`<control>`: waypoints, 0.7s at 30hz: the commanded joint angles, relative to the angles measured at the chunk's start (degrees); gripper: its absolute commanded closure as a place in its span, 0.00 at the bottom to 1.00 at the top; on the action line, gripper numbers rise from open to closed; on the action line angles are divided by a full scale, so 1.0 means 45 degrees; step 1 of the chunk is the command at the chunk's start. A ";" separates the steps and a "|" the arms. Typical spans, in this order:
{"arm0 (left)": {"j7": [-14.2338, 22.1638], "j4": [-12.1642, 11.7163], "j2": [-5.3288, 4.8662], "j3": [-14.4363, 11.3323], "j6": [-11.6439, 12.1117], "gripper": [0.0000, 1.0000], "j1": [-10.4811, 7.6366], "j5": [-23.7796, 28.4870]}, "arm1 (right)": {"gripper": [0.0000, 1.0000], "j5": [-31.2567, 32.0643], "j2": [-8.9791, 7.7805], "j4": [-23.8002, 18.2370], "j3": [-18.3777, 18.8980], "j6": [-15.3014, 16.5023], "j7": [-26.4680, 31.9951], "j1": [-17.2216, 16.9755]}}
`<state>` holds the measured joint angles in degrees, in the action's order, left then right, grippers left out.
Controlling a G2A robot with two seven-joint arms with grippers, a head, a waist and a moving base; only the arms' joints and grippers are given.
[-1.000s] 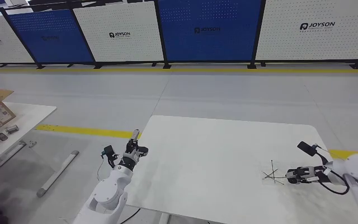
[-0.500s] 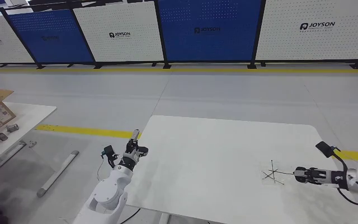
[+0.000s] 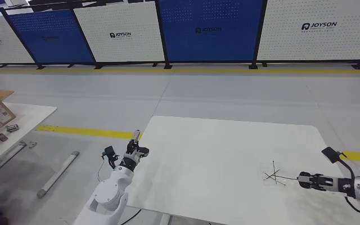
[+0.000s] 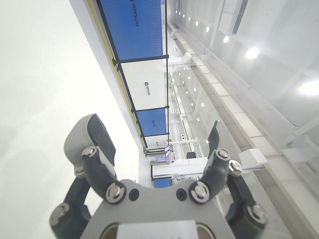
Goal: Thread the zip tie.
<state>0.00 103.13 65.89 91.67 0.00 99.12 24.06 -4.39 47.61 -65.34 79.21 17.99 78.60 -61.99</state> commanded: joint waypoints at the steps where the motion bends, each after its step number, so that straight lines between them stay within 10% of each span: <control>1: 0.0000 0.0000 0.0000 0.0000 0.0000 0.00 0.0000 0.0000 | 1.00 0.0043 0.0005 -0.0068 -0.0017 -0.0003 -0.0104 -0.0012; 10: 0.0000 0.0000 0.0000 0.0000 0.0000 0.00 0.0000 0.0000 | 1.00 0.0111 -0.0294 -0.2704 0.1165 0.0332 -0.0873 -0.1306; 16: 0.0000 0.0000 0.0000 0.0000 0.0000 0.00 0.0000 0.0000 | 1.00 0.0519 -0.0409 -0.5873 0.2455 0.0332 -0.2712 -0.3583; 21: 0.0000 0.0000 0.0000 0.0000 0.0000 0.00 0.0000 0.0000 | 1.00 0.0642 -0.0407 -0.6059 0.2487 0.0332 -0.2892 -0.3765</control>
<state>0.00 103.13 65.89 91.67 0.00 99.12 24.06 -1.45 45.77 -92.69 90.43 19.48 65.51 -79.02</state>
